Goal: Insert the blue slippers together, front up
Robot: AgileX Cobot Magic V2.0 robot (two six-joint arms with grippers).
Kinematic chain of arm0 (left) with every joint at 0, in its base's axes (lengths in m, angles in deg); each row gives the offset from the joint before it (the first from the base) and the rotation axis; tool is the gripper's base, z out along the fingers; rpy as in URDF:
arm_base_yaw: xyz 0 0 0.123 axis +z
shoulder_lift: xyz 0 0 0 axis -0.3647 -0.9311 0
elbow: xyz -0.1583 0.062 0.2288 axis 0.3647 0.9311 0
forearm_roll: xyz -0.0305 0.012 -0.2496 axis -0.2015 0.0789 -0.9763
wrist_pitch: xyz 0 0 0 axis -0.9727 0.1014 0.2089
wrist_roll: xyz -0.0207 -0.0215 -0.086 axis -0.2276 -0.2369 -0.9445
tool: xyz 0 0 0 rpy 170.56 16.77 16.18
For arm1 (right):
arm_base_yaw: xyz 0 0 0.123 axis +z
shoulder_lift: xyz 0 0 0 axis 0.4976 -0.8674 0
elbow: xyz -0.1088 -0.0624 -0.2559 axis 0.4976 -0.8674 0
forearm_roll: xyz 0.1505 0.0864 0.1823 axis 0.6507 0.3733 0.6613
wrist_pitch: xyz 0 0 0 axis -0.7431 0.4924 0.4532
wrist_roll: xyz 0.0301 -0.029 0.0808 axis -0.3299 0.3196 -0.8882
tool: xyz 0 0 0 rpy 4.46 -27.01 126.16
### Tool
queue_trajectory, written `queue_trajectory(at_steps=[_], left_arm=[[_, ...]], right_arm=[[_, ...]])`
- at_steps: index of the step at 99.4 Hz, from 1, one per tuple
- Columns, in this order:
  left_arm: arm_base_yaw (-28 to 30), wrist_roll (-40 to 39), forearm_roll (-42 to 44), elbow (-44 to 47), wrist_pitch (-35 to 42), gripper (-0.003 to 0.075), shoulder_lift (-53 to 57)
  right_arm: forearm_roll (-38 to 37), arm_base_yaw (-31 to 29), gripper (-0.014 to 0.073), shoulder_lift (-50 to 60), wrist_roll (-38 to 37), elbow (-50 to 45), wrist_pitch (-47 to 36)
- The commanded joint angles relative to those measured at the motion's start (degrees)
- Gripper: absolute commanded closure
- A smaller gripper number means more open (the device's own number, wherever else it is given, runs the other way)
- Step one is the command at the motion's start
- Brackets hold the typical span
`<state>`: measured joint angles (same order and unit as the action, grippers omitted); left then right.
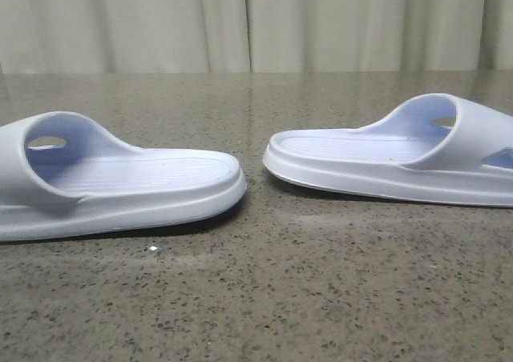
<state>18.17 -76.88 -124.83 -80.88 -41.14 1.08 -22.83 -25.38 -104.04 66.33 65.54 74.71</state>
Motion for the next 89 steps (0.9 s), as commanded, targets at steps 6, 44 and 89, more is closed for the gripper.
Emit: queue_trajectory(at_steps=[6, 44, 89], left_arm=[[0.04, -0.46, -3.29, -1.44, 2.28, 0.0151, -2.29], [0.04, 6.9, -10.83, -1.44, -0.32, 0.0151, -7.04], [0.04, 11.97, -14.16, -1.44, -5.86, 0.0301, -9.59]], right_arm=[[0.38, -0.22, 0.0127, -0.6, -0.14, 2.11, -4.76], [0.38, -0.22, 0.0127, -0.6, -0.14, 2.11, -6.91], [0.38, -0.22, 0.0127, -0.6, -0.14, 2.11, -7.28]])
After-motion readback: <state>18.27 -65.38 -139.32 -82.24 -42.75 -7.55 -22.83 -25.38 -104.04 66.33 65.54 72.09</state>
